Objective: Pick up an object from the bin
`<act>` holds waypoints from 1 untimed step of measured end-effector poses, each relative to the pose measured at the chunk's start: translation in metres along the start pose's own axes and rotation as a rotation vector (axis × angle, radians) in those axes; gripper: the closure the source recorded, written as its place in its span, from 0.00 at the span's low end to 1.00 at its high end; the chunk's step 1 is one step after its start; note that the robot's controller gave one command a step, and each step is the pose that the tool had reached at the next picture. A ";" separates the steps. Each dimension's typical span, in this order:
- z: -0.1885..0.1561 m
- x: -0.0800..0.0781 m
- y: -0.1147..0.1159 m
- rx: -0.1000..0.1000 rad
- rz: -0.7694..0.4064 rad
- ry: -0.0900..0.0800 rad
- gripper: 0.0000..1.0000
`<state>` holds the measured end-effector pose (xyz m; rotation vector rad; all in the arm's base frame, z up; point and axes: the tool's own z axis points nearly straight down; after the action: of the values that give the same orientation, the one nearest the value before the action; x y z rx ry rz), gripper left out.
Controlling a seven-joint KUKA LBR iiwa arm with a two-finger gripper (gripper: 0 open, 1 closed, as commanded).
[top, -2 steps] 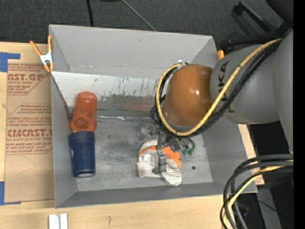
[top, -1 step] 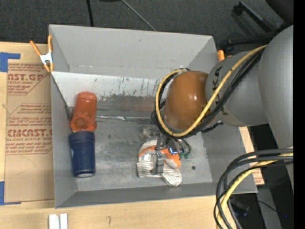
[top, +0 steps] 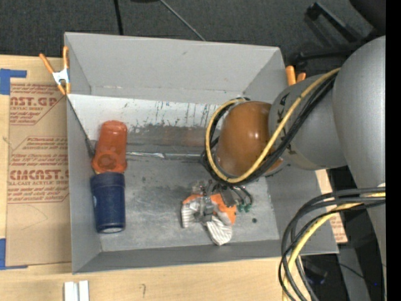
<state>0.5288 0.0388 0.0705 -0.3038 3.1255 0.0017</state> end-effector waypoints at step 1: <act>0.000 0.000 0.000 0.000 0.000 0.000 1.00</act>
Offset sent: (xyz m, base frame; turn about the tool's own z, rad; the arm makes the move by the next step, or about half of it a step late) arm 0.0255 -0.0107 0.1428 0.0098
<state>0.5288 0.0388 0.0705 -0.3035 3.1256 0.0020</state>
